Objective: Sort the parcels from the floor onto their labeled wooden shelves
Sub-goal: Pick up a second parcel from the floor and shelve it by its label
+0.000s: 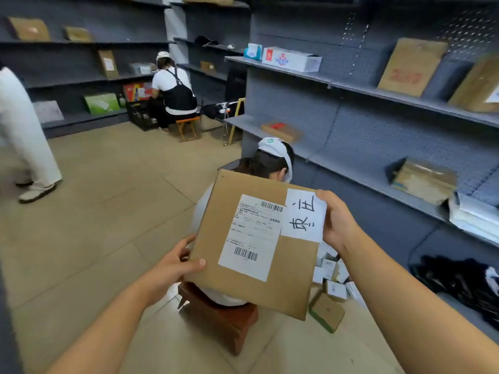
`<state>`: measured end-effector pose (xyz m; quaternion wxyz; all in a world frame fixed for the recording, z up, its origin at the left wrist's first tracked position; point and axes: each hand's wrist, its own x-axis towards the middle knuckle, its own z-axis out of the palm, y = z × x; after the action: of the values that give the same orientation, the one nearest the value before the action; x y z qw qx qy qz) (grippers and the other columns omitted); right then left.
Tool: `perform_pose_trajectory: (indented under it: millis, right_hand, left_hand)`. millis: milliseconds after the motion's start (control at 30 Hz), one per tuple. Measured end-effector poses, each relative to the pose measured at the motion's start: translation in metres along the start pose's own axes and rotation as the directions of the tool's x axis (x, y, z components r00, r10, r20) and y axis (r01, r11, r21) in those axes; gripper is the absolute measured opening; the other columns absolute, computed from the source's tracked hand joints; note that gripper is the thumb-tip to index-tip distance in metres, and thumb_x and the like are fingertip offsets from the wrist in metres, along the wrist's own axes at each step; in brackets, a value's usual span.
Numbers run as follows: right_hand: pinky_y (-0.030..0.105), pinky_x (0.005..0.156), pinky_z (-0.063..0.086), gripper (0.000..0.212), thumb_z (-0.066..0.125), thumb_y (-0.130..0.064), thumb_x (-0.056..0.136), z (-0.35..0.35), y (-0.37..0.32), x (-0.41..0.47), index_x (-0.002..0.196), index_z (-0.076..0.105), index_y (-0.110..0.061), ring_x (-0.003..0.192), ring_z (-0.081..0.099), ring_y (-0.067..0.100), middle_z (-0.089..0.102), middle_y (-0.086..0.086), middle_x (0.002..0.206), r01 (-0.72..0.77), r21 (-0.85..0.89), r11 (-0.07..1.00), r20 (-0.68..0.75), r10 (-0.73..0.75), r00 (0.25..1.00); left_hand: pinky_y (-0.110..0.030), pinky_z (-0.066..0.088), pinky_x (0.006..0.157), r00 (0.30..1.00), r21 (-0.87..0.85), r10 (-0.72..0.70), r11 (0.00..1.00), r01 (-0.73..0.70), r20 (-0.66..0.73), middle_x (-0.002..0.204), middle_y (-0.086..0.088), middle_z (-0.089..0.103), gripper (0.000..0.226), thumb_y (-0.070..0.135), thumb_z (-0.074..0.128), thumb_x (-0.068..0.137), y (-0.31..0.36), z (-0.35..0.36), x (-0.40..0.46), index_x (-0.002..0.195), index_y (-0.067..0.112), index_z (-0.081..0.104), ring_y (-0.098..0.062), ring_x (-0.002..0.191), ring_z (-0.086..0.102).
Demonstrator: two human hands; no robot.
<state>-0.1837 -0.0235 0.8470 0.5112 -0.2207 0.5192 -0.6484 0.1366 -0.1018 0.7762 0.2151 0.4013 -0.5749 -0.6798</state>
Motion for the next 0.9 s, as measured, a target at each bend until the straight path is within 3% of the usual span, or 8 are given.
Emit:
perform_pose_trajectory:
  millis: [100,233,300,400,533,633,767,900]
  right_hand:
    - [0.042,0.075,0.057,0.026,0.051,-0.033,0.092,-0.008,0.003,-0.015,0.098,0.066,-0.013,0.089,0.068,0.028,0.073,0.01,0.093,0.032,-0.011,0.999,-0.209,-0.033,0.977]
    - [0.048,0.09,0.053,0.042,0.045,-0.047,0.093,-0.034,0.019,-0.038,0.122,0.058,-0.019,0.099,0.069,0.027,0.072,0.008,0.109,0.024,-0.135,0.991,-0.38,-0.074,0.922]
    - [0.04,0.088,0.054,0.039,0.045,-0.044,0.094,-0.053,0.028,-0.057,0.125,0.055,-0.021,0.099,0.069,0.021,0.072,0.002,0.11,0.018,-0.176,0.984,-0.444,-0.096,0.891]
    - [0.021,0.066,0.053,0.028,0.05,-0.035,0.094,-0.072,0.035,-0.094,0.121,0.056,-0.031,0.091,0.068,0.008,0.071,-0.009,0.111,0.035,-0.265,0.964,-0.472,-0.162,0.867]
    - [0.031,0.081,0.056,0.039,0.067,-0.028,0.084,-0.107,0.045,-0.135,0.121,0.054,-0.031,0.1,0.067,0.013,0.068,-0.006,0.113,0.023,-0.327,0.945,-0.562,-0.214,0.799]
    - [0.023,0.074,0.053,0.051,0.073,-0.022,0.079,-0.135,0.052,-0.161,0.124,0.05,-0.026,0.101,0.064,0.013,0.065,-0.002,0.116,0.003,-0.3,0.954,-0.644,-0.205,0.737]
    - [0.019,0.069,0.054,0.066,0.073,-0.01,0.078,-0.174,0.054,-0.192,0.134,0.041,-0.025,0.102,0.062,0.014,0.061,0.0,0.119,0.046,-0.249,0.967,-0.729,-0.219,0.649]
    - [0.018,0.063,0.052,0.066,0.07,-0.004,0.077,-0.206,0.044,-0.217,0.132,0.04,-0.026,0.099,0.061,0.011,0.061,-0.002,0.117,0.072,-0.264,0.962,-0.792,-0.259,0.553]
  left_hand:
    - [-0.027,0.05,0.07,0.997,-0.06,-0.008,0.998,0.013,0.076,0.114,-0.002,0.059,0.085,0.03,0.076,0.052,-0.001,0.005,0.028,0.129,0.034,0.04,-0.017,0.094,0.062]
    - [-0.032,0.048,0.071,0.978,-0.047,-0.051,0.997,0.062,0.204,0.117,-0.003,0.058,0.083,0.033,0.078,0.049,-0.002,0.032,0.058,0.123,0.035,0.041,-0.022,0.098,0.06]
    - [-0.032,0.048,0.071,0.966,-0.04,-0.064,0.996,0.077,0.252,0.117,-0.005,0.056,0.078,0.026,0.077,0.059,-0.003,0.052,0.072,0.126,0.035,0.038,-0.023,0.1,0.059]
    - [-0.035,0.051,0.074,0.942,-0.021,-0.065,0.997,0.076,0.328,0.123,-0.008,0.052,0.077,0.021,0.075,0.067,0.0,0.089,0.089,0.131,0.033,0.034,-0.027,0.106,0.057]
    - [-0.034,0.057,0.069,0.909,0.014,-0.071,0.997,0.071,0.411,0.125,-0.01,0.051,0.079,0.023,0.073,0.067,0.006,0.149,0.104,0.133,0.034,0.032,-0.029,0.105,0.059]
    - [-0.038,0.055,0.075,0.895,0.03,-0.069,0.998,0.061,0.442,0.125,-0.008,0.052,0.064,0.014,0.069,0.078,0.008,0.197,0.109,0.127,0.037,0.034,-0.028,0.104,0.059]
    - [-0.048,0.051,0.088,0.863,0.072,-0.068,0.997,0.037,0.5,0.126,-0.005,0.053,0.072,0.019,0.07,0.078,0.009,0.256,0.111,0.136,0.038,0.03,-0.026,0.105,0.06]
    - [-0.044,0.045,0.096,0.818,0.124,-0.047,0.992,-0.03,0.573,0.126,-0.001,0.056,0.061,0.024,0.067,0.081,0.015,0.314,0.104,0.129,0.044,0.035,-0.02,0.106,0.059]
